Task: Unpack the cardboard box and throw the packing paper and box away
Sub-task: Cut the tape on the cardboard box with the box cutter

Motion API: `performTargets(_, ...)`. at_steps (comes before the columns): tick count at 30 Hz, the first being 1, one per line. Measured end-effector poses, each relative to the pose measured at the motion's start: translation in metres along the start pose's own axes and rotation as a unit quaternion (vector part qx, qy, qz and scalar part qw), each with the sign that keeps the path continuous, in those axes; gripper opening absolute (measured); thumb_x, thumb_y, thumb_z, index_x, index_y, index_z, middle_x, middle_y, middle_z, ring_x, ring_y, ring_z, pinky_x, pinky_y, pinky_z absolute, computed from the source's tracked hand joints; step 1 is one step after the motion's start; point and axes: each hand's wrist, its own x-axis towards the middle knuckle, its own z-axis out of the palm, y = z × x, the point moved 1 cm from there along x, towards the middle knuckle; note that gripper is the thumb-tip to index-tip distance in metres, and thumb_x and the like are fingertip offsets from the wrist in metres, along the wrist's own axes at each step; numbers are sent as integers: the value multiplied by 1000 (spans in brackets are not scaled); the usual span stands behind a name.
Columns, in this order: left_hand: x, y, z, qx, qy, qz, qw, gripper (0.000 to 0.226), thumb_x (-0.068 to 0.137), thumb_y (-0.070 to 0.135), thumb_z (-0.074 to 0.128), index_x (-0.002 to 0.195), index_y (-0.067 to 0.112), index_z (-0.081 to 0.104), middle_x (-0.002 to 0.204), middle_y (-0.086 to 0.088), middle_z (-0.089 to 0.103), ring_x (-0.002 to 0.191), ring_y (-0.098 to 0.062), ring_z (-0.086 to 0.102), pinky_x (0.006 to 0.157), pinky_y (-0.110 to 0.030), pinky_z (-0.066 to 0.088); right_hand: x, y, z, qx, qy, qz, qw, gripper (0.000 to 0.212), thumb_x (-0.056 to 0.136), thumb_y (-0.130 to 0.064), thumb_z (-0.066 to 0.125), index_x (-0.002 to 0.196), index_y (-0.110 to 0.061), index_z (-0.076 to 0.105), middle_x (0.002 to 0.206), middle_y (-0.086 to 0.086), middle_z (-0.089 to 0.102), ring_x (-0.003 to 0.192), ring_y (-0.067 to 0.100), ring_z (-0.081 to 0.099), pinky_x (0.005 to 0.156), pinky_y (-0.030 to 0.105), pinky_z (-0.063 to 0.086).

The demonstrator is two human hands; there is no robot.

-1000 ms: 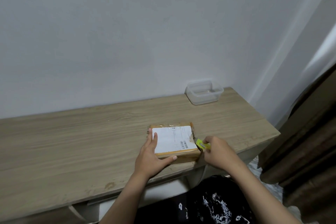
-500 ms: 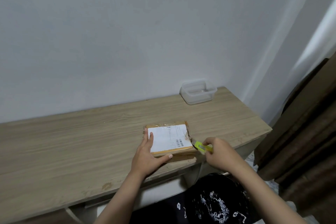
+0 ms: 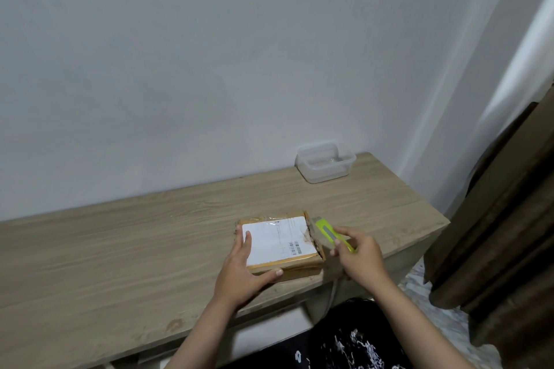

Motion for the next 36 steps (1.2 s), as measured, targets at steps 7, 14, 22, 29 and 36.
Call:
performTargets(7,7,-6,-5,5,-20,2,1000,134,40,84,64,148,24,13,154,20,-11,134,10,2,108,-16,12,0,14,7,53,-42,9,998,37,89,0,52,115,-26,58,84,8,73,56,13,68,40,21,48)
performTargets(14,24,-24,-28,44,-2,-14,999,104,50,66,72,140,28,38,156,6,3,140,-13,25,109,-30,30,6,25,15,106,-94,29,989,45,92,6,44,127,-21,49,90,14,69,40,12,49,35,23,43)
performTargets(22,6,9,1,60,266,-97,957,65,72,52,56,125,15,52,140,-20,40,126,-37,37,103,-47,34,38,28,22,200,-90,51,974,42,91,4,50,129,-14,48,98,15,70,65,-3,66,51,14,49)
performTargets(29,26,53,44,-36,178,-178,967,124,55,75,67,148,17,8,155,-3,-21,143,-27,-4,114,-38,15,82,34,22,197,-129,35,971,55,82,10,59,131,-12,46,110,17,66,90,8,68,64,18,54)
performTargets(36,56,17,5,0,32,-117,993,129,45,76,72,148,22,15,155,8,-18,144,-13,3,117,-32,14,147,31,31,79,-134,18,988,49,77,-3,71,124,-12,56,87,2,63,70,15,61,66,26,52)
